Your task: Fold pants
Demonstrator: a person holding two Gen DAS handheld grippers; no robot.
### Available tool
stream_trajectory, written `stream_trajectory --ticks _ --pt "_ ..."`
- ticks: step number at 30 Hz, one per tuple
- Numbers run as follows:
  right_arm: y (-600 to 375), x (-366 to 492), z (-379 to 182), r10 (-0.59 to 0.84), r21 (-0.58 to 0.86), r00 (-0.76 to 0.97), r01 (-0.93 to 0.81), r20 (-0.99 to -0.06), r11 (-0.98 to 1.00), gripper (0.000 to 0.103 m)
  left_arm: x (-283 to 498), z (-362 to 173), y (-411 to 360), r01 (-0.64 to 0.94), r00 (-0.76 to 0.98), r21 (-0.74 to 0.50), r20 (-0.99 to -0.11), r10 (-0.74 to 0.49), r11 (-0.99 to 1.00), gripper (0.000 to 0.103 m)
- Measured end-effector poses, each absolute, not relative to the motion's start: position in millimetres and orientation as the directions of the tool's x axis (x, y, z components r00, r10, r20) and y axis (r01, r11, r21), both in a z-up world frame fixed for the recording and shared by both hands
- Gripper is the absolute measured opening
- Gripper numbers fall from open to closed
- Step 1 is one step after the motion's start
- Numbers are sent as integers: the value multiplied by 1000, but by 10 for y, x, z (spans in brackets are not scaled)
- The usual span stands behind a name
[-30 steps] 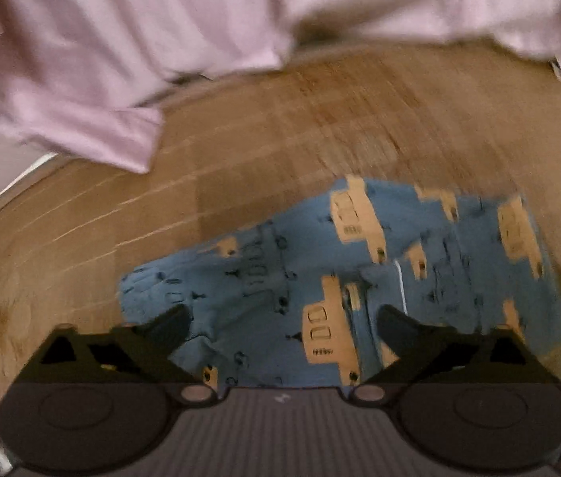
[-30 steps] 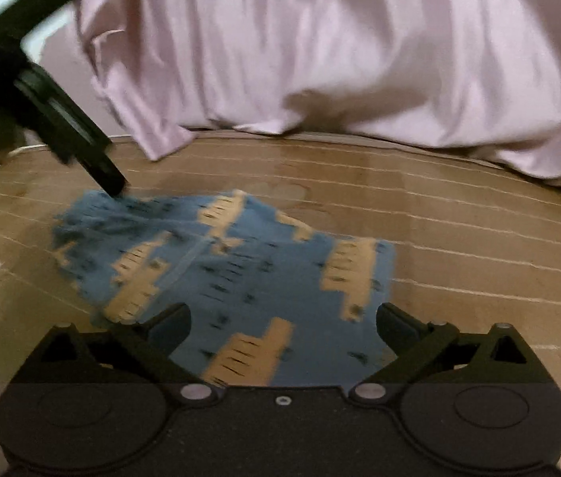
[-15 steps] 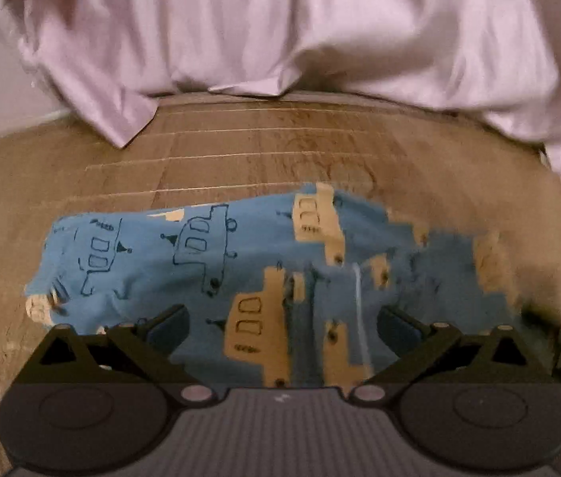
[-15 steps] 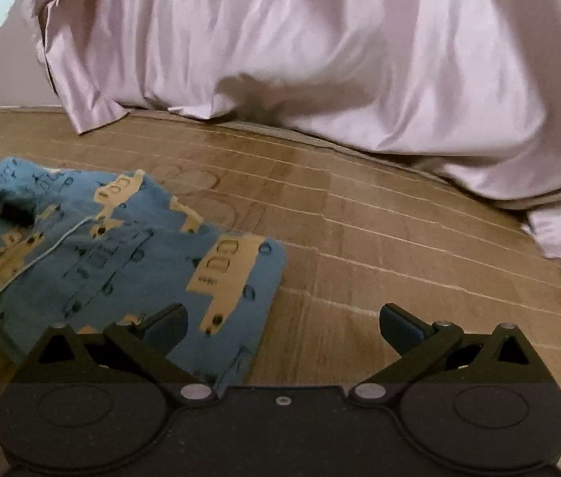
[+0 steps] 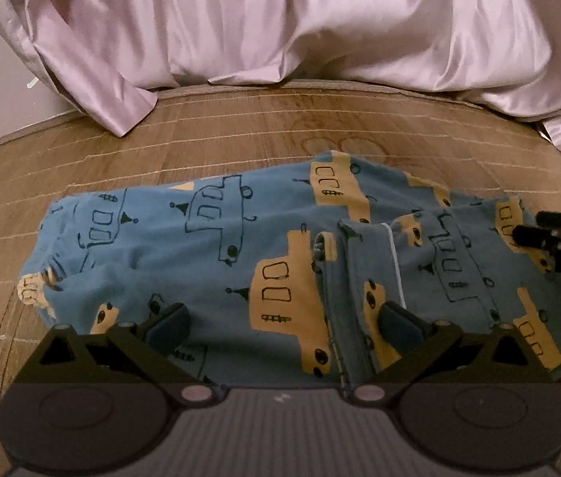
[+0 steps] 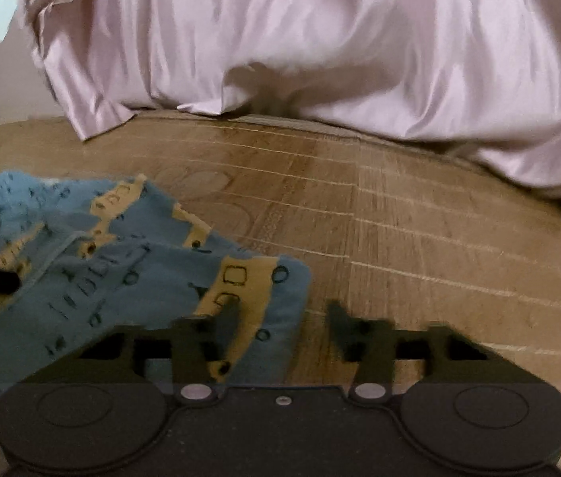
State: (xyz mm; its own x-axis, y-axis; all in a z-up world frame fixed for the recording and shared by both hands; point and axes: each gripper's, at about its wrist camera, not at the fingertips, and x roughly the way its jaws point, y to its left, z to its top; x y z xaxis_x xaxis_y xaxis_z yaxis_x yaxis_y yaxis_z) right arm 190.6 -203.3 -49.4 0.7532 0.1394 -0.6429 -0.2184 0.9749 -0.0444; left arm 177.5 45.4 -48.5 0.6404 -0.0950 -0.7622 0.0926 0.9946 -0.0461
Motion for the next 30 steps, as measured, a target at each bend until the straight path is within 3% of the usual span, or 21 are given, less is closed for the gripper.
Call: stream_trajectory --ticks 3,5,20,22,23,24,27,30 --pt "-2004 1907 -490 140 -42 748 -220 -649 975 6 1732 -479 449 82 647 -47 -757 -89 995 103" --pt "-2003 1899 -489 125 -53 745 -211 -656 976 5 1726 -479 433 69 647 -44 -759 -79 997 103" --pt "-2032 1917 -524 1 -269 773 -223 -635 937 9 1833 -487 69 -3 624 -48 -781 -36 999 103" --pt "-1987 1872 -528 -9 -292 783 -221 -622 930 13 1846 -481 52 -26 620 -54 -785 -26 998 103" --pt "-1954 1837 -516 0 -294 789 -230 -615 928 20 1838 -482 80 -15 623 -62 -781 -39 998 103" --pt "-1932 1803 -486 20 -285 795 -241 -606 928 35 1820 -482 118 3 629 -69 -775 -55 998 103" --pt "-1818 1719 -357 109 -225 814 -283 -570 932 64 1742 -450 331 31 648 -105 -755 -100 994 103" --pt "-1585 1692 -290 204 -190 813 -357 -546 915 68 1663 -416 601 -55 675 -89 -738 -29 995 103"
